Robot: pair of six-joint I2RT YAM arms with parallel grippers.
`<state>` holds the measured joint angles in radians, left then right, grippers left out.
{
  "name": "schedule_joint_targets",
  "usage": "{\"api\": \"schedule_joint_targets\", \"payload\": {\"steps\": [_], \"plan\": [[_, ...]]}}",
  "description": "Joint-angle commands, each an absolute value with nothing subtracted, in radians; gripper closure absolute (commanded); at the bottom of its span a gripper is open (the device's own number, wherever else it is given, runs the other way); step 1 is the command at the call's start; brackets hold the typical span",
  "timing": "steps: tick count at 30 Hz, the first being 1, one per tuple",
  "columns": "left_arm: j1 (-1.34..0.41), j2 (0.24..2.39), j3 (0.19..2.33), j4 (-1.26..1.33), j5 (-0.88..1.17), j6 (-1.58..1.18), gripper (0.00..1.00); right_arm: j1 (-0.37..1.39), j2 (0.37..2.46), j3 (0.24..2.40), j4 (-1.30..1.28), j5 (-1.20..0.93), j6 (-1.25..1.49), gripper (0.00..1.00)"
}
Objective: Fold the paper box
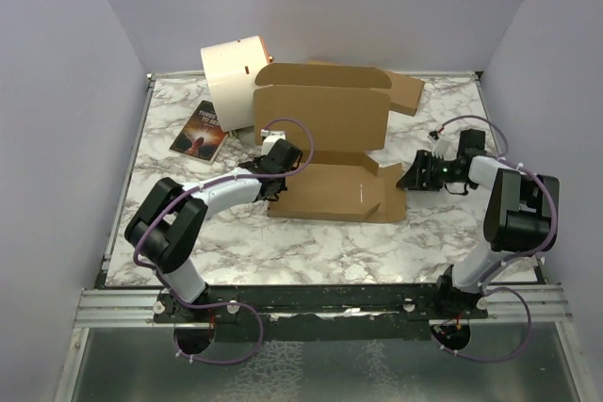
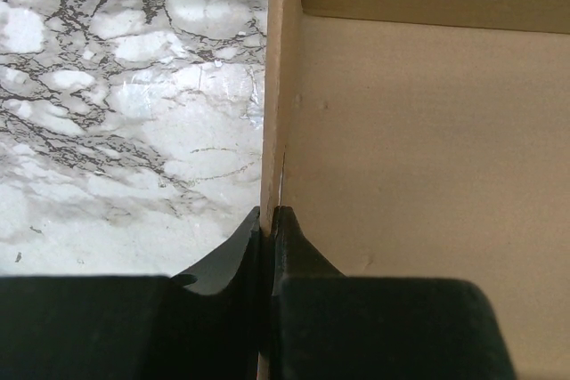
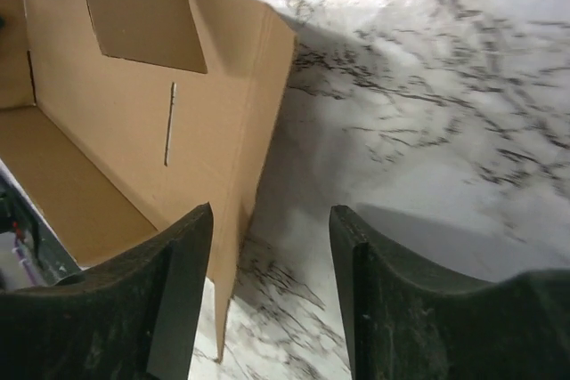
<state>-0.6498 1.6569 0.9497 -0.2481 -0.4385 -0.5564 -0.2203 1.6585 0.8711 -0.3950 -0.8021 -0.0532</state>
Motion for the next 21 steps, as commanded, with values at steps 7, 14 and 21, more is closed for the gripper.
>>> {"api": "schedule_joint_targets", "payload": {"steps": [7,14,21], "plan": [[-0.649,1.665,0.941,-0.275,-0.398,-0.602,1.00,-0.121,1.709,0.921,-0.426,-0.802,-0.053,0.84],[-0.656,1.670,0.954,-0.273,-0.391,-0.609,1.00,-0.103,1.606,0.933,-0.401,-0.906,-0.052,0.99],[-0.668,1.665,0.973,-0.273,-0.384,-0.613,1.00,-0.050,1.566,0.934,-0.394,-0.963,-0.032,0.99]]}}
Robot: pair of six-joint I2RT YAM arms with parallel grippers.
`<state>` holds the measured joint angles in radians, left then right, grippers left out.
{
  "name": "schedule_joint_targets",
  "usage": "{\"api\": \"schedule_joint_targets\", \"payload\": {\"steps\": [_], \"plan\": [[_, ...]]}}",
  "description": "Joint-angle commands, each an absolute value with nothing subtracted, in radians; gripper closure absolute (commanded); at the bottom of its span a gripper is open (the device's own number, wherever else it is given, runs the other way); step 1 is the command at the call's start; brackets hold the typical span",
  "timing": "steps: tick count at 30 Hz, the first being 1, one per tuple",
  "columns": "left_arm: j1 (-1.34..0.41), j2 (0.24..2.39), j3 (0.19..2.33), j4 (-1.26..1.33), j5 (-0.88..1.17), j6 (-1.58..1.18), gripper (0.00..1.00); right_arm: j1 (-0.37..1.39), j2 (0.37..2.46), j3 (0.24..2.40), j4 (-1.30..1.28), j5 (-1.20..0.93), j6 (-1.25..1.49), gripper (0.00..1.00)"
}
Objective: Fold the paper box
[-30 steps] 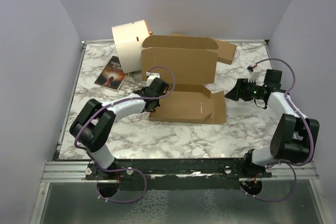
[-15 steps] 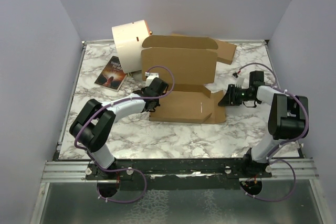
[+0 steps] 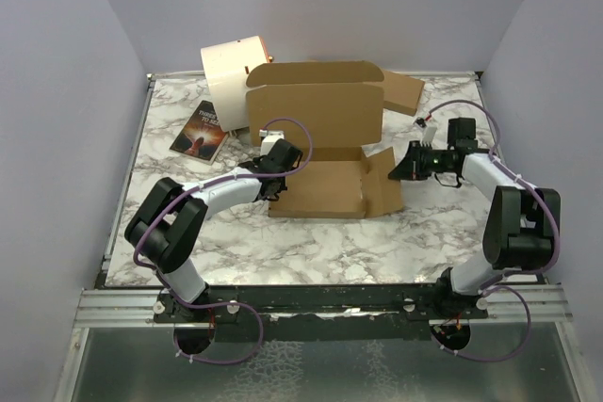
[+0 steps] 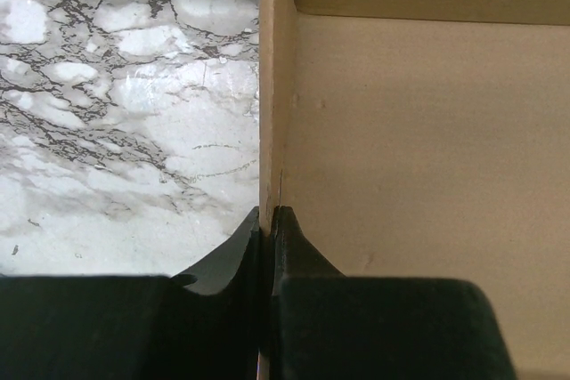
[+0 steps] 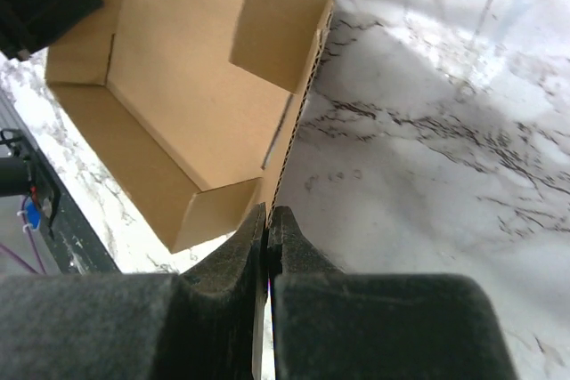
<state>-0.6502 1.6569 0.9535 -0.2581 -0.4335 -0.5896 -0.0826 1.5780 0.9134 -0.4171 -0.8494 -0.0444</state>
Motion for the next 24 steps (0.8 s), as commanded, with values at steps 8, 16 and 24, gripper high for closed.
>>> {"api": "schedule_joint_targets", "payload": {"steps": [8,16,24], "plan": [[-0.691,1.658,0.992,-0.266,-0.371,-0.626,1.00,-0.017,1.610,1.020,-0.435,-0.876,0.000,0.99],[-0.702,1.676,1.002,-0.264,-0.370,-0.630,1.00,0.054,1.630,1.043,-0.461,-0.894,-0.011,0.92],[-0.702,1.683,1.000,-0.268,-0.377,-0.631,1.00,0.054,1.641,1.016,-0.434,-0.941,-0.019,0.65]]}}
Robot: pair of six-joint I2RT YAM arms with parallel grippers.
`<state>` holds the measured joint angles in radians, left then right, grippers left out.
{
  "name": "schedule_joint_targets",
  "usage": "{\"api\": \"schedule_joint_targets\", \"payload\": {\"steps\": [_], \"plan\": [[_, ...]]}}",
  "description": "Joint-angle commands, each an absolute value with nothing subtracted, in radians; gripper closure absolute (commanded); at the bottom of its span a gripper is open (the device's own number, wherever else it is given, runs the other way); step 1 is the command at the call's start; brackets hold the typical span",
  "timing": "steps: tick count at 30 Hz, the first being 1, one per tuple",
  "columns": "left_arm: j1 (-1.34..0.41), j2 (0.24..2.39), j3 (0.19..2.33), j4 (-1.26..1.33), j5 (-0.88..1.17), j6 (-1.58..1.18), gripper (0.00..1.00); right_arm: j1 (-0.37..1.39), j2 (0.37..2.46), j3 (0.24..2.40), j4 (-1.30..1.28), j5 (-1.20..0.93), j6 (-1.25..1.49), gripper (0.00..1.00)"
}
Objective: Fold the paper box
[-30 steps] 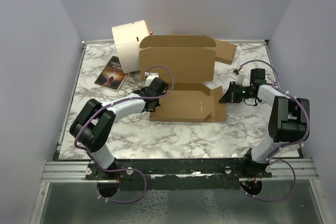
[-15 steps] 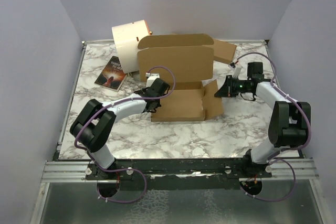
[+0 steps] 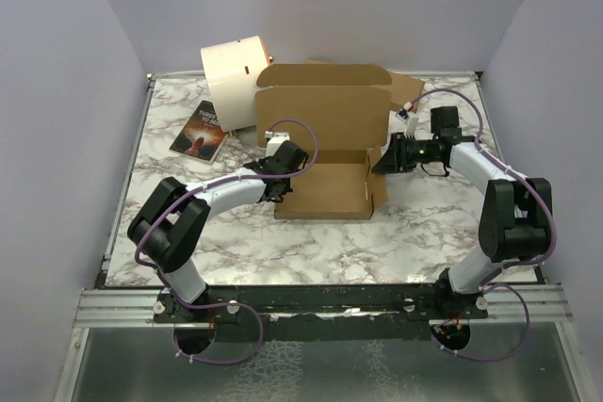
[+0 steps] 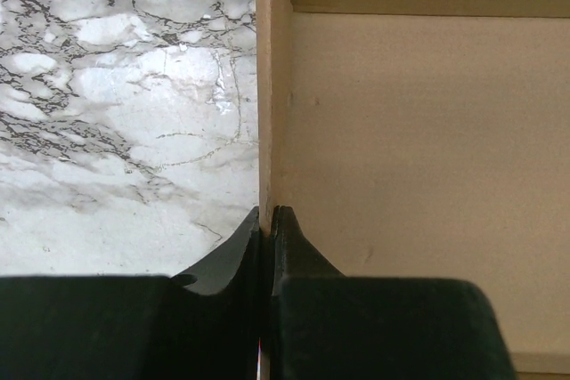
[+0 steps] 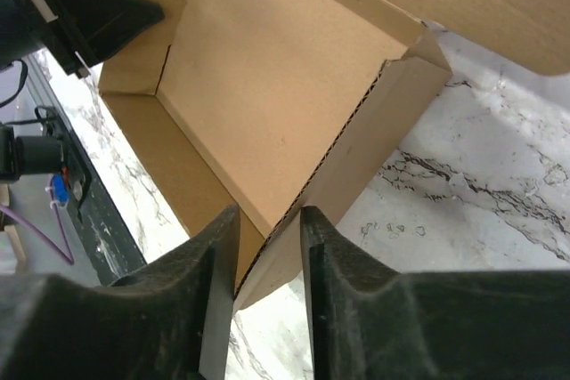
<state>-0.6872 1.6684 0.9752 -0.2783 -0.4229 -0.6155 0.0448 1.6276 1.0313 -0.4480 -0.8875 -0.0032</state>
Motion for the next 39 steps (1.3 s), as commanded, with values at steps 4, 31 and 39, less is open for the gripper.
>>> {"api": "schedule_joint_targets", "payload": {"steps": [4,31,39], "plan": [[-0.702,1.682,1.000,-0.270,-0.378,-0.630,1.00,0.054,1.644,1.007,-0.426,-0.968,-0.016,0.54],[-0.702,1.690,1.006,-0.277,-0.384,-0.627,1.00,-0.008,1.729,0.943,-0.349,-1.342,0.016,0.00],[-0.703,1.690,1.006,-0.277,-0.385,-0.627,1.00,-0.015,1.748,0.930,-0.324,-1.247,0.050,0.20]]}}
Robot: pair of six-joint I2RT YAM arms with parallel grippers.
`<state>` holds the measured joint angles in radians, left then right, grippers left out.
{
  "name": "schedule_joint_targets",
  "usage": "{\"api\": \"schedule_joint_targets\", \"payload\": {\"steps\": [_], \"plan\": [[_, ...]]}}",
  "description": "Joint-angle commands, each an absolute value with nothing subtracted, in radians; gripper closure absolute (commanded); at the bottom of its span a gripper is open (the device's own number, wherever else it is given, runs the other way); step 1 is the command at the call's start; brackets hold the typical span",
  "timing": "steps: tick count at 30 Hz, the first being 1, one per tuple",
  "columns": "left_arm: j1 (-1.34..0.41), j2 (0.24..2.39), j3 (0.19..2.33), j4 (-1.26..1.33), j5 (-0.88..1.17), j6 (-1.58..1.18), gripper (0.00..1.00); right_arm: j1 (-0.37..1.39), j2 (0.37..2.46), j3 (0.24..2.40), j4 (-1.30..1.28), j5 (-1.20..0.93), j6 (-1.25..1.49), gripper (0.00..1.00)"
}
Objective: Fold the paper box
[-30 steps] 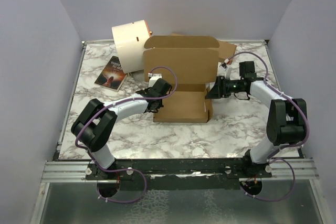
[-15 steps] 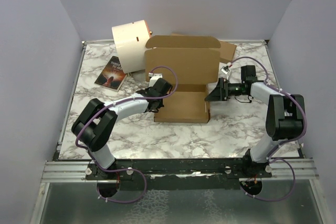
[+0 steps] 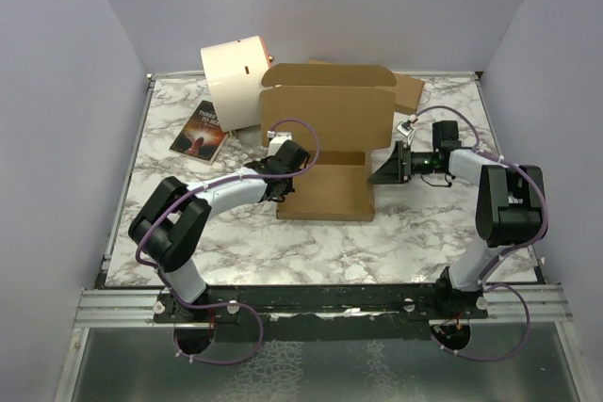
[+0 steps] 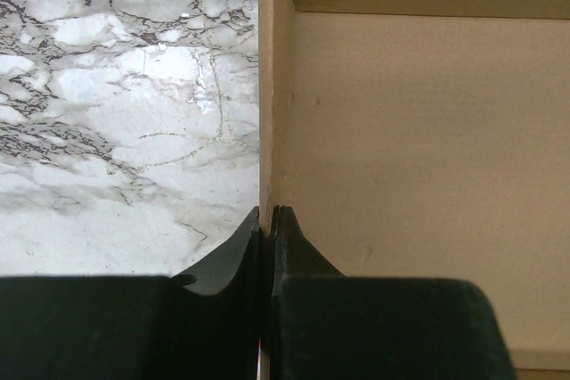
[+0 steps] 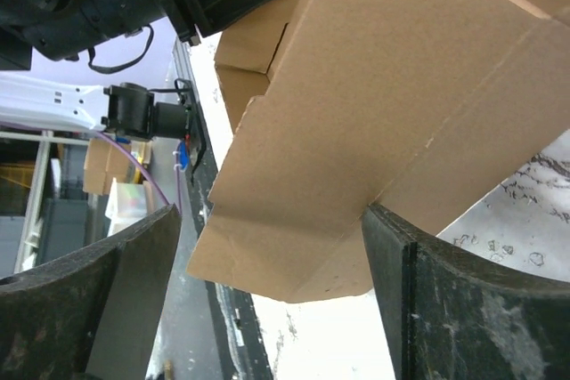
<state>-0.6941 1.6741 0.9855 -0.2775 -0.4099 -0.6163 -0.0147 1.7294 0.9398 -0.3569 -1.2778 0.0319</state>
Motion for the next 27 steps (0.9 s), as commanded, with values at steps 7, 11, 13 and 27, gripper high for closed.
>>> {"api": "schedule_joint_targets", "payload": {"steps": [7,11,13,27], "plan": [[-0.703,1.690,1.006,-0.273,-0.380,-0.627,1.00,-0.015,1.748,0.933,-0.335,-1.128,0.042,0.36],[-0.703,1.690,1.006,-0.271,-0.377,-0.629,1.00,-0.014,1.751,0.935,-0.340,-1.076,0.037,0.47],[-0.702,1.690,1.006,-0.269,-0.374,-0.628,1.00,-0.011,1.754,0.935,-0.341,-1.063,0.035,0.50],[-0.705,1.690,1.007,-0.265,-0.362,-0.634,1.00,0.055,1.761,0.971,-0.376,-0.839,-0.011,0.37]]}}
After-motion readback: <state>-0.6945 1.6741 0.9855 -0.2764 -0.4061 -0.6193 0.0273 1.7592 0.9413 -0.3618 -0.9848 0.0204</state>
